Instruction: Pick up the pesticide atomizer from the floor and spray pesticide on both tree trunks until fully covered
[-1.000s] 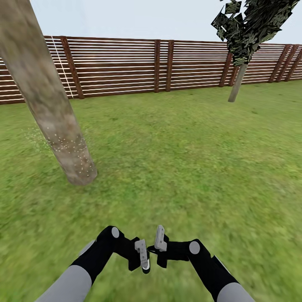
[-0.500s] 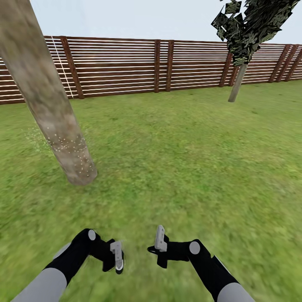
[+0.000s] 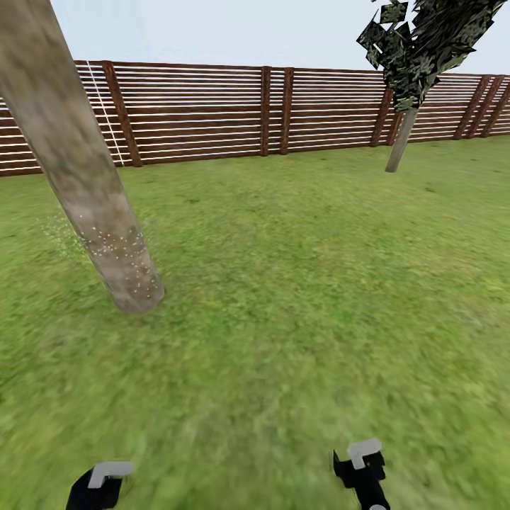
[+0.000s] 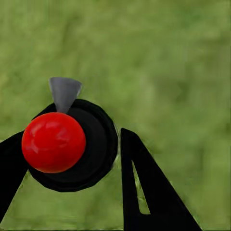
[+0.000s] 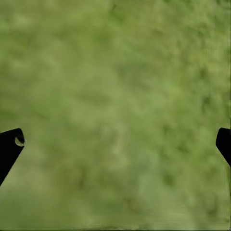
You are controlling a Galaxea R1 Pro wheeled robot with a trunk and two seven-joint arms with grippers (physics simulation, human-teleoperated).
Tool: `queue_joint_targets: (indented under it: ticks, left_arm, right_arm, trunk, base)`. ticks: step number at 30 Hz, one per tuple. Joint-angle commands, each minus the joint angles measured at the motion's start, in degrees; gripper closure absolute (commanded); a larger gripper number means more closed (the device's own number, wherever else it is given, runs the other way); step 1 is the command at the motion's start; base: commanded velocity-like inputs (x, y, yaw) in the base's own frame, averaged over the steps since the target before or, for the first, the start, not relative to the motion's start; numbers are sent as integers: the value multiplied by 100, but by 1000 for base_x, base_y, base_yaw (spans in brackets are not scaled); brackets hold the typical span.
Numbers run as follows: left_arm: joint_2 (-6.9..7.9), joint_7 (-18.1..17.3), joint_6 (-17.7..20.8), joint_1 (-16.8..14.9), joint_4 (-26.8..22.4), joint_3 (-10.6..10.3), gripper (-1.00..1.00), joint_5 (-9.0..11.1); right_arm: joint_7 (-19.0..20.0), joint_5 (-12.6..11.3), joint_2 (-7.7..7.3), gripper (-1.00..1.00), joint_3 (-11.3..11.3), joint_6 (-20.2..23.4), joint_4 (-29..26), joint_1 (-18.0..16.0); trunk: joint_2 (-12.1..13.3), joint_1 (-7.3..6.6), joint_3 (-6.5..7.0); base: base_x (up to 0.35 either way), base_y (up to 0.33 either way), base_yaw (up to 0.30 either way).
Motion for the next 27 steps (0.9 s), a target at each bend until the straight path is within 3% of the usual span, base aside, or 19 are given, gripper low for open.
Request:
queue_joint_targets:
  ticks: [1,3,5,7,10,12,15,27]
  left_arm:
    - [11,235,-242,53,51,4,100,275]
    - [20,335,-363,118,88,0,100,592]
    - [-14,363,-415,348,100,-28,100,708]
    - [-45,363,-424,410,130,-43,100,738]
    - [-46,363,-428,432,170,-41,100,791]
    - [-46,367,-430,439,178,-37,100,804]
    - [-53,370,-431,440,180,-39,100,814]
    - [-55,334,-439,467,304,-31,100,821]
  right_arm:
    - [-48,68,3,-100,-808,-106,1,3]
    - [-42,87,29,-100,-1392,-148,5,7]
    - [51,108,186,-100,-1621,-164,40,8]
    - [101,130,298,-100,-1665,-162,53,22]
    - [112,129,155,-100,-1680,-155,95,268]
    - [122,122,135,-100,-1681,-147,226,604]
    - [125,120,125,-100,-1681,-143,255,837]
    - [125,111,128,-100,-1686,-142,256,887]
  trunk:
    - [-2,-1,-3]
    - [-2,-1,-3]
    - [-2,-1,-3]
    - [-2,-1,-3]
    - [-2,-1,-3]
    - [-2,-1,-3]
    - [-2,-1,-3]
    - [-2,-1,-3]
  base:
    - [0,0,0]
    - [0,0,0]
    - [0,0,0]
    - [0,0,0]
    - [0,0,0]
    - [0,0,0]
    - [0,0,0]
    - [0,0,0]
